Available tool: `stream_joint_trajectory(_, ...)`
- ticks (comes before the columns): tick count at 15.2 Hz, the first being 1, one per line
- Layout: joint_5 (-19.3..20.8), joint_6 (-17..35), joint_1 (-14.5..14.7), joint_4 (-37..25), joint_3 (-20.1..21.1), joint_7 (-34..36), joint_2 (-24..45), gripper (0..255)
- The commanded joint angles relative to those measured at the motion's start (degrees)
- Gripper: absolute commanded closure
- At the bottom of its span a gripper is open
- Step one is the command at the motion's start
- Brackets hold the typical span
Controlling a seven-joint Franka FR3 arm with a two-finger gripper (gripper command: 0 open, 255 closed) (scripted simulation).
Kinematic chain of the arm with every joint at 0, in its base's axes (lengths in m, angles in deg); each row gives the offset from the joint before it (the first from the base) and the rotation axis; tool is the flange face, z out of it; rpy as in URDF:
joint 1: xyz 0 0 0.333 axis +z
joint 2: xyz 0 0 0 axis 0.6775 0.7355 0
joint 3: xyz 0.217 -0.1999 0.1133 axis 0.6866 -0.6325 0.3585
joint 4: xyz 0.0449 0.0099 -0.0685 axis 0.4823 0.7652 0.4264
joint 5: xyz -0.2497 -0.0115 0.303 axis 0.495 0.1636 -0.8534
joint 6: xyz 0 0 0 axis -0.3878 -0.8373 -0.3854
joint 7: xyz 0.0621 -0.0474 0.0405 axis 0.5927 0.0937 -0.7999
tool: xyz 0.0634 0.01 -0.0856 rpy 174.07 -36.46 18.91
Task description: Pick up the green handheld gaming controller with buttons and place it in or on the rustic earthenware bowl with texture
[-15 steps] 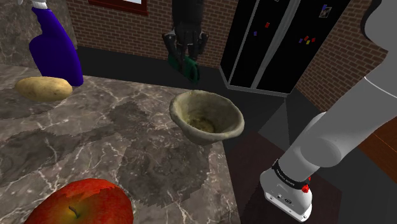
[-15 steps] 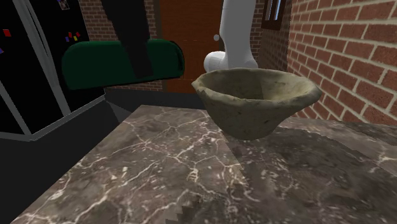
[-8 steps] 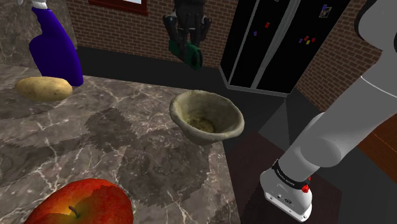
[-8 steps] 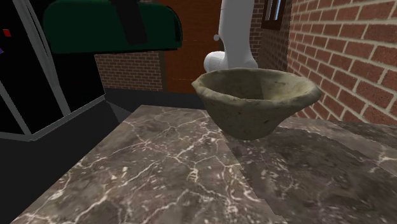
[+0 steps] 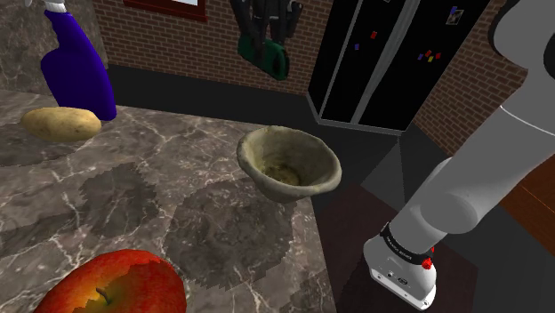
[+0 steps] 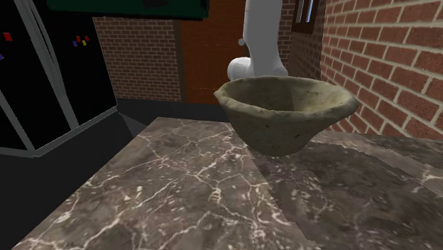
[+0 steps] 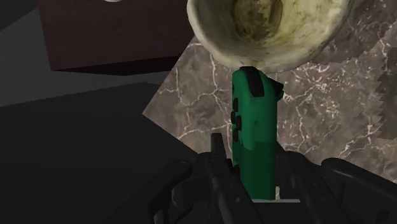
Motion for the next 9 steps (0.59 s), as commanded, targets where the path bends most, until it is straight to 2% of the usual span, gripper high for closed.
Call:
stream_joint_trajectory(1, -1.4, 0.2, 0.4, 2.2, 0.3, 0.7, -2.4, 255)
stream_joint_trajectory(9, -8.5, 0.7, 3.5, 11.8, 2.3, 6.0, -13.9, 255)
